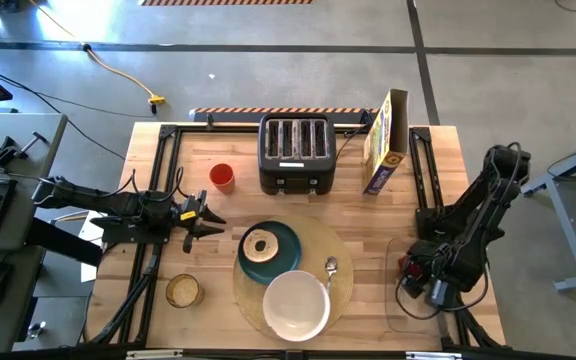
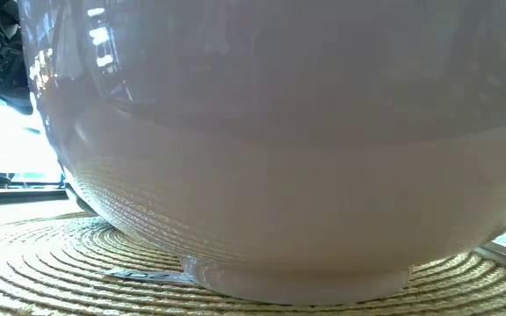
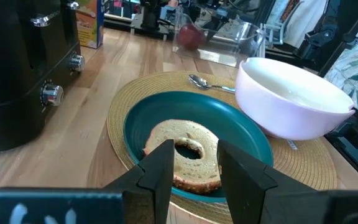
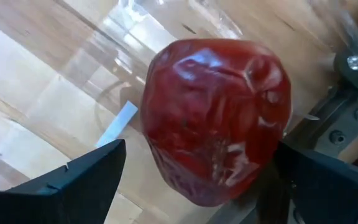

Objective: Arrange a breakfast setting
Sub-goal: Put the red apple on the green plate

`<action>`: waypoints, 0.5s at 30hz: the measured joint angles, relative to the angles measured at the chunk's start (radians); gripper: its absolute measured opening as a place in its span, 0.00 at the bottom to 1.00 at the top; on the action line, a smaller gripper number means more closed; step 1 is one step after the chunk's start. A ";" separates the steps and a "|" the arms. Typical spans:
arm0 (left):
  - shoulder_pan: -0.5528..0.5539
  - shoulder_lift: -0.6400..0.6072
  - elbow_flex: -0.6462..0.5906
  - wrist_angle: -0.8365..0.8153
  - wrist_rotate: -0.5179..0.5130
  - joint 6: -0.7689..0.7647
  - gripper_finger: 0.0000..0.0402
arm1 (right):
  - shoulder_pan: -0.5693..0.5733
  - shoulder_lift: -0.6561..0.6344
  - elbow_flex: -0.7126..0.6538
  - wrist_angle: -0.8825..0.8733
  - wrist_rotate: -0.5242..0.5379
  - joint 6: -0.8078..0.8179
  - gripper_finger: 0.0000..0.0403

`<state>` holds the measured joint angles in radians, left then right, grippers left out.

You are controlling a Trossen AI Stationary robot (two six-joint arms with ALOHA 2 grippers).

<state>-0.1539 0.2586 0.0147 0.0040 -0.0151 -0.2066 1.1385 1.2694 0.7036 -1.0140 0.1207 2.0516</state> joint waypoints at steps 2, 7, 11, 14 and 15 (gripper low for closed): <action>0.000 0.000 0.000 0.000 0.000 0.000 0.28 | -0.015 0.000 0.000 0.003 -0.007 -0.024 0.98; 0.000 0.000 0.000 0.000 0.000 0.000 0.28 | -0.049 0.000 0.000 0.006 -0.044 -0.085 0.93; 0.000 0.000 0.000 0.000 0.000 0.000 0.28 | -0.063 0.000 0.000 0.011 -0.055 -0.101 0.87; 0.000 0.000 0.000 0.000 0.000 0.000 0.28 | -0.066 0.000 0.000 0.012 -0.055 -0.101 0.84; 0.000 0.000 0.000 0.000 0.000 0.000 0.28 | -0.066 0.000 0.000 0.012 -0.055 -0.099 0.82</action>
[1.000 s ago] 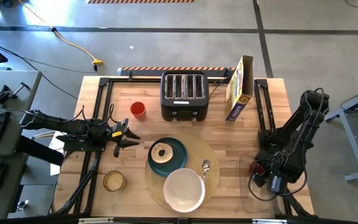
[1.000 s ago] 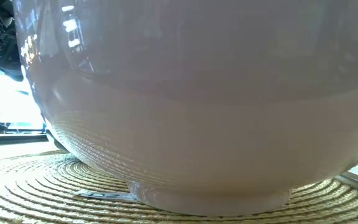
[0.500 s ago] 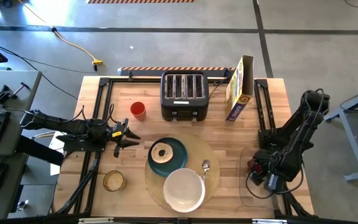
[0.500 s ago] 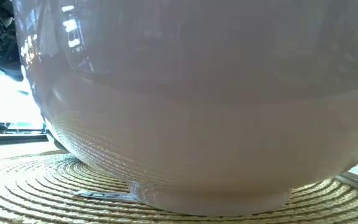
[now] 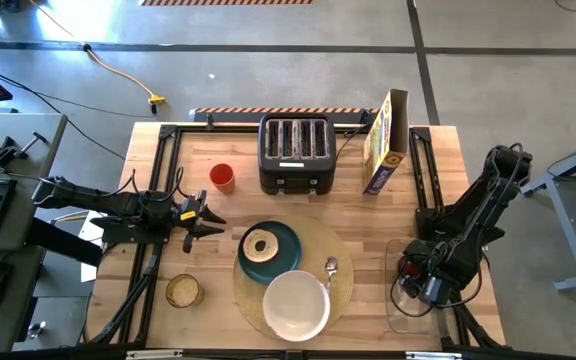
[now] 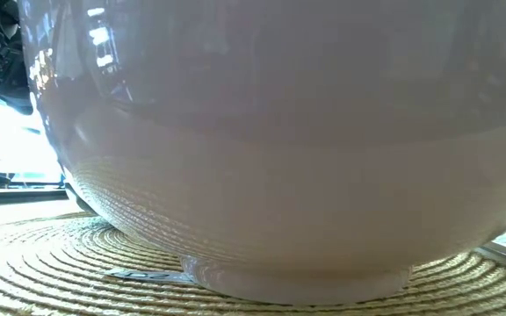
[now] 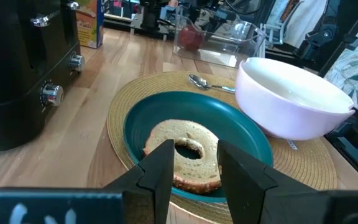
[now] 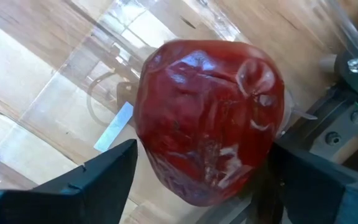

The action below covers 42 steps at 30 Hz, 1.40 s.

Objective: Arrange a breakfast setting
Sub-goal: Put the red apple on the green plate

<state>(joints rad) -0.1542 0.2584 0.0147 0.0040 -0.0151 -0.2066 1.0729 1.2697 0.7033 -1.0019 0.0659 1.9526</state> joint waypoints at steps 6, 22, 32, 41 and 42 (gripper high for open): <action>0.000 0.000 0.000 0.000 0.000 0.000 0.28 | 0.000 0.000 0.000 0.004 -0.011 0.003 0.75; 0.000 0.000 0.000 0.000 0.000 0.000 0.28 | 0.000 0.000 0.000 0.027 -0.037 0.002 0.59; 0.000 0.000 0.000 0.000 0.000 0.000 0.28 | 0.000 0.000 0.025 0.040 -0.045 0.003 0.59; 0.000 0.000 0.000 0.000 0.000 0.000 0.28 | 0.001 0.000 0.086 0.008 -0.015 -0.003 0.59; 0.000 0.000 0.000 0.000 0.000 0.000 0.28 | 0.001 0.000 0.095 0.004 -0.013 -0.006 0.59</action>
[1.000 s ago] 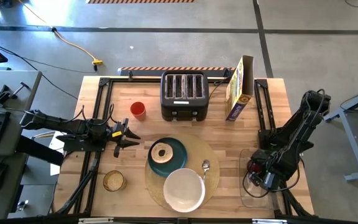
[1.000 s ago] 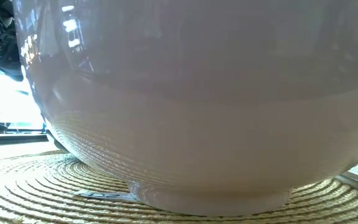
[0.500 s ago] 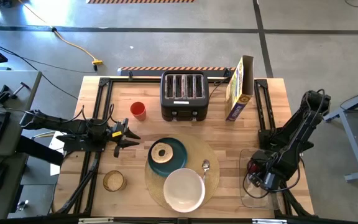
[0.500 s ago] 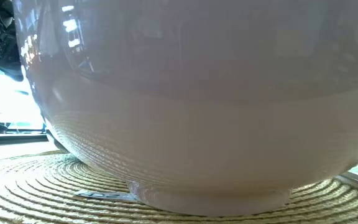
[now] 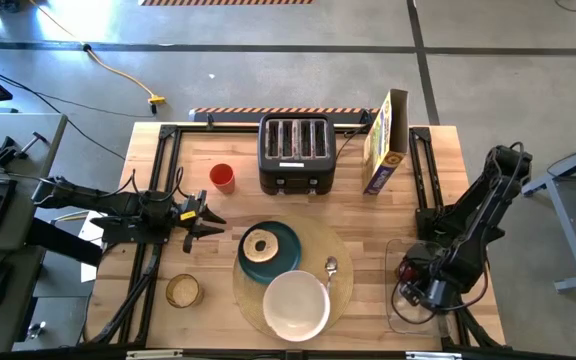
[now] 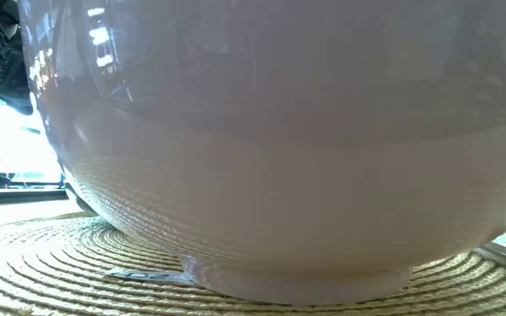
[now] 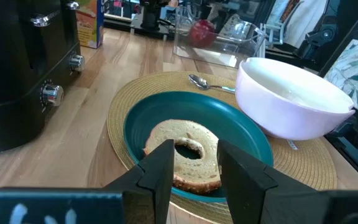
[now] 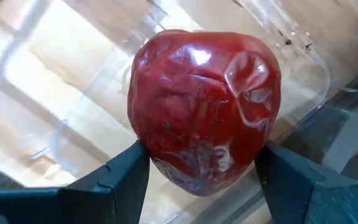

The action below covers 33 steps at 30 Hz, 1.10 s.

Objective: Arrange a breakfast setting
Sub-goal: Put the red apple on the green plate

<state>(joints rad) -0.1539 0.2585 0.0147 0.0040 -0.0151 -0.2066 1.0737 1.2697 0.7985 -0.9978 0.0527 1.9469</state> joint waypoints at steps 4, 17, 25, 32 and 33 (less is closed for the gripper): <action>0.000 0.000 0.000 0.000 0.000 0.000 0.28 | 0.003 0.000 0.041 -0.024 0.022 -0.003 0.59; 0.000 0.000 0.000 0.000 0.000 0.000 0.28 | 0.035 0.000 0.205 -0.200 0.163 -0.011 0.59; 0.000 0.000 0.000 0.000 0.000 0.000 0.28 | 0.025 0.000 0.291 -0.331 0.289 -0.059 0.59; 0.000 0.000 0.000 0.000 0.000 0.000 0.28 | -0.038 0.000 0.301 -0.371 0.395 -0.142 0.59; 0.000 0.000 0.000 0.000 0.000 0.000 0.28 | -0.050 0.000 0.301 -0.371 0.415 -0.155 0.59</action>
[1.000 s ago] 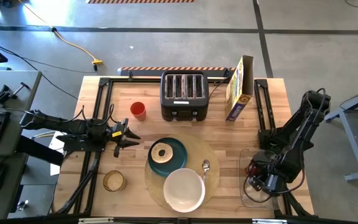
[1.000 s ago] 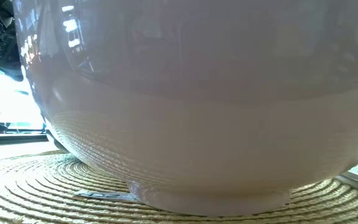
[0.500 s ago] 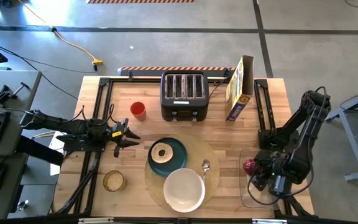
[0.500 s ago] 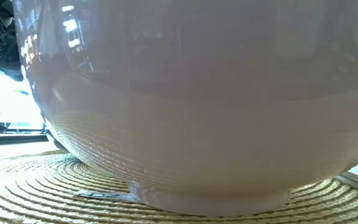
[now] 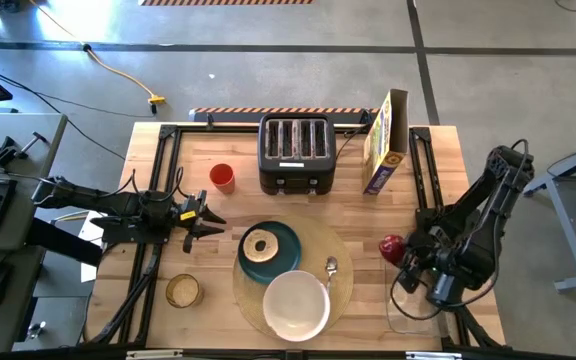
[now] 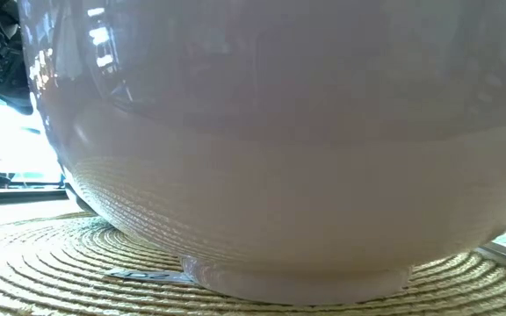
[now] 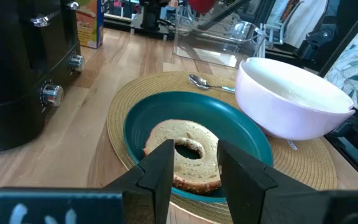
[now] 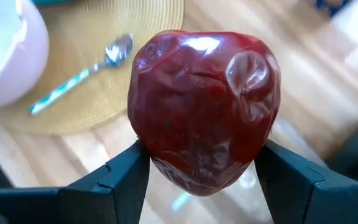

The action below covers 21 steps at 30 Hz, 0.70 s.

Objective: Arrange a breakfast setting
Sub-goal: Put the red apple on the green plate

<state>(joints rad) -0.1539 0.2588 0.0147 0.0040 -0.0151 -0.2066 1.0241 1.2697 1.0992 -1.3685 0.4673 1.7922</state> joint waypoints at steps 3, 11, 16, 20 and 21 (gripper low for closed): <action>0.000 0.000 0.000 0.000 0.000 0.000 0.28 | -0.035 0.000 0.000 0.000 0.062 -0.042 0.59; 0.000 0.000 0.000 0.000 0.000 0.000 0.28 | -0.164 0.000 -0.001 0.068 0.197 -0.228 0.59; 0.000 0.000 0.000 0.000 0.000 0.000 0.28 | -0.259 0.000 -0.001 0.160 0.247 -0.417 0.59; 0.000 0.000 0.000 0.000 0.000 0.000 0.28 | -0.339 0.001 -0.001 0.257 0.277 -0.590 0.59; 0.000 0.000 0.000 0.000 0.000 0.000 0.28 | -0.359 0.001 -0.001 0.283 0.280 -0.636 0.59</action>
<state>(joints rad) -0.1542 0.2588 0.0147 0.0040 -0.0151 -0.2066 0.6654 1.2705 1.0981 -1.0852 0.7477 1.1566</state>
